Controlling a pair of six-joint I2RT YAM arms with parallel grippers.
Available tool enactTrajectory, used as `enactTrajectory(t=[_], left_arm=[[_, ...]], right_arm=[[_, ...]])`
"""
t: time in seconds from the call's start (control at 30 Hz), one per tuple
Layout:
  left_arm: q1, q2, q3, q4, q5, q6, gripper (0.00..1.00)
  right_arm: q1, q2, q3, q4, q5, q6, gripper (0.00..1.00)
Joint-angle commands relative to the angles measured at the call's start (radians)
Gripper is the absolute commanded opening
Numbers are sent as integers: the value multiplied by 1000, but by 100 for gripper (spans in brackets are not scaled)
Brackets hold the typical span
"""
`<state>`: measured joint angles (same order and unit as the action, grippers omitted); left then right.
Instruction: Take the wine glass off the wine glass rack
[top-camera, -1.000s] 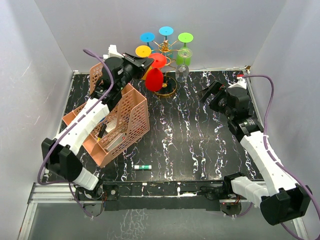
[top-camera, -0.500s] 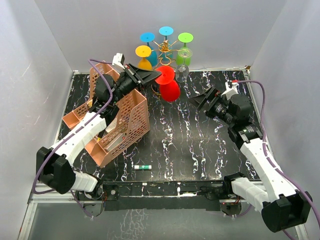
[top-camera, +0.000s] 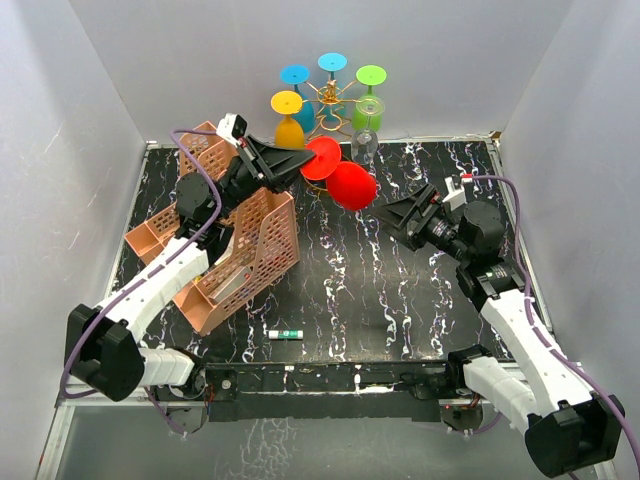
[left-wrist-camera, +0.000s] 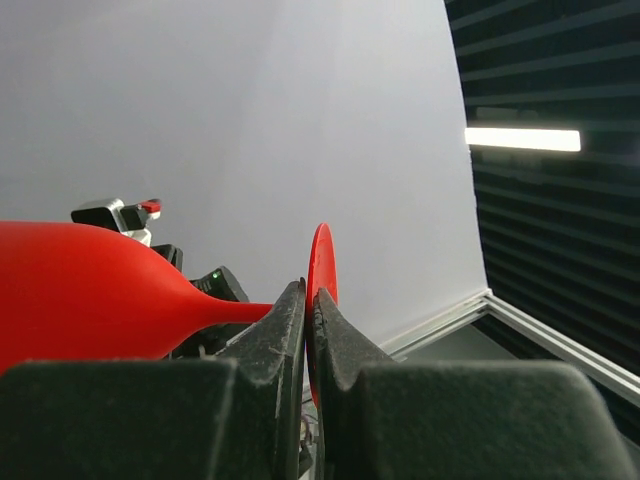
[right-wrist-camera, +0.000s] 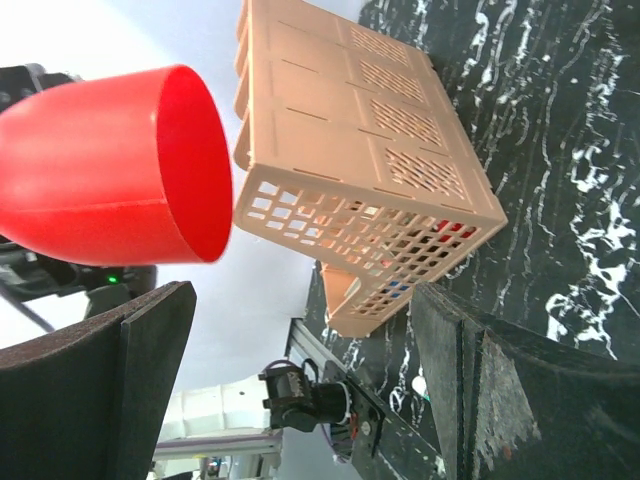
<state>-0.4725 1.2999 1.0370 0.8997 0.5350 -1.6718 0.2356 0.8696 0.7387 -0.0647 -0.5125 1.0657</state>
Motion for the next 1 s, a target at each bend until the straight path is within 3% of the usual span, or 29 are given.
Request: enactTrajectory(t=[0.0, 0.2, 0.43, 0.53, 0.63, 0.8, 0.97], left_arm=[[3, -18, -29, 177, -25, -134, 0], [3, 63, -33, 368, -53, -300, 0], [3, 122, -23, 406, -78, -368, 0], [3, 130, -26, 416, -87, -381, 0], [3, 144, -34, 442, -90, -405, 0], [3, 160, -78, 552, -132, -470, 0], [-2, 182, -96, 626, -153, -523, 0]], right_arm=[[4, -22, -7, 170, -24, 98, 98], [0, -18, -79, 481, -23, 222, 99], [-7, 59, -97, 842, -52, 297, 99], [-8, 73, -88, 916, -66, 290, 95], [-8, 83, -80, 936, -75, 276, 83], [-8, 125, -105, 1162, -112, 380, 56], [-7, 173, -107, 1410, -118, 491, 46]])
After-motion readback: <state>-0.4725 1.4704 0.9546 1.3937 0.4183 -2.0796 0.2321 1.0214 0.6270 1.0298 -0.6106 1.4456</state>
